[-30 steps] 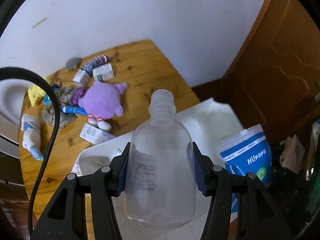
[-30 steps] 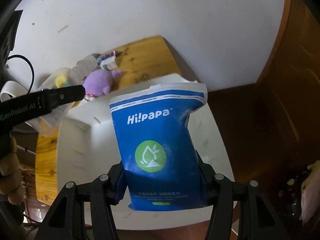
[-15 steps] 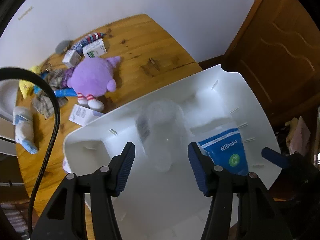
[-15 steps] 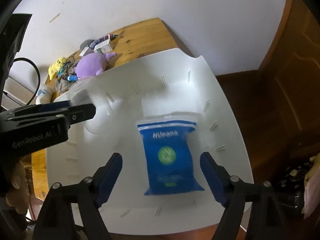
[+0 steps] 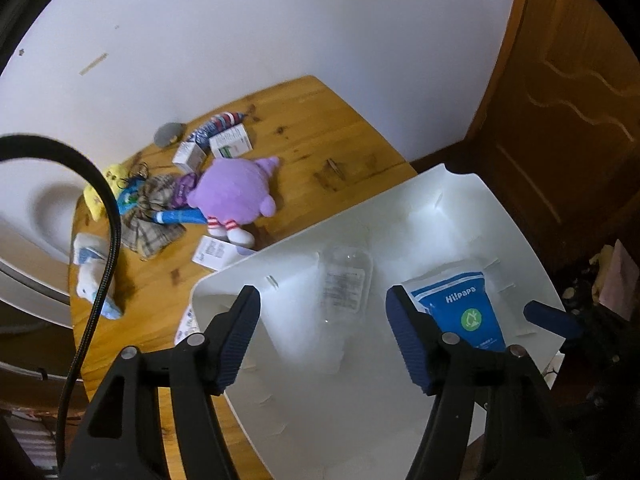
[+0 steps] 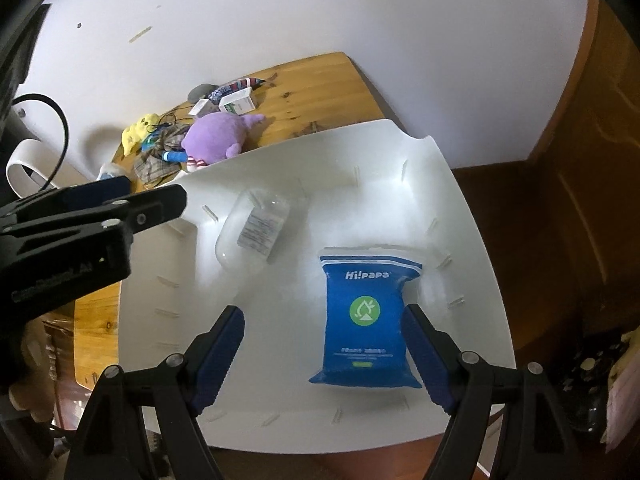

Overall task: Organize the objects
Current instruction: 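Carry the bottle and Hipapa pack to the white tray and release both, then move both tools back over the table toward the plush toys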

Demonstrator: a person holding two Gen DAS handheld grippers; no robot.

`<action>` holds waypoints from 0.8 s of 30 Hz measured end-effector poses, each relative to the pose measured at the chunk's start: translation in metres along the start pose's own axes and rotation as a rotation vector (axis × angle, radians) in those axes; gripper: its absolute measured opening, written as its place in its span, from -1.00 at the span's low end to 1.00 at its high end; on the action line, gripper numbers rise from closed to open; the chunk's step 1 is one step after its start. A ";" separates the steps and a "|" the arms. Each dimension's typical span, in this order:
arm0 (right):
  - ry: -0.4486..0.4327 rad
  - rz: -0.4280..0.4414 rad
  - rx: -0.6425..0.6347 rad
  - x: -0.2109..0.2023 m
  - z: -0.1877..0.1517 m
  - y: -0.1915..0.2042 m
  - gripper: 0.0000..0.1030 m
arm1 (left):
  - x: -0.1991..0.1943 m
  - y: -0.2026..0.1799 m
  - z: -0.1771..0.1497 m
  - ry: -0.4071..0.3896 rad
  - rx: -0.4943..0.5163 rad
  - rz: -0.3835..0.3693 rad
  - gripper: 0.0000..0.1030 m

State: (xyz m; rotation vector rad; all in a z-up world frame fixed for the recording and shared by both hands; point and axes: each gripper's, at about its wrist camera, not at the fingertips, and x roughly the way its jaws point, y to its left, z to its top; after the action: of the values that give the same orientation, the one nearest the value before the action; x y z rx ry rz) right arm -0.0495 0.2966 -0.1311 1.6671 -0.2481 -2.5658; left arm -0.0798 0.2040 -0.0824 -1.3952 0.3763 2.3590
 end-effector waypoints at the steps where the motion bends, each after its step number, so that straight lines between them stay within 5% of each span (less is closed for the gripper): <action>1: -0.001 0.002 -0.001 0.000 0.000 0.001 0.58 | -0.003 0.001 -0.001 -0.008 0.000 0.004 0.35; 24: -0.014 0.003 -0.089 -0.016 -0.002 0.046 0.58 | -0.051 0.060 -0.024 -0.120 -0.106 0.022 0.46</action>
State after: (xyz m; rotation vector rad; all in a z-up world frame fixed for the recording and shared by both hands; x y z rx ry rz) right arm -0.0426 0.2532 -0.1089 1.6177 -0.1348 -2.5463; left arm -0.0655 0.1310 -0.0467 -1.2927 0.2375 2.4988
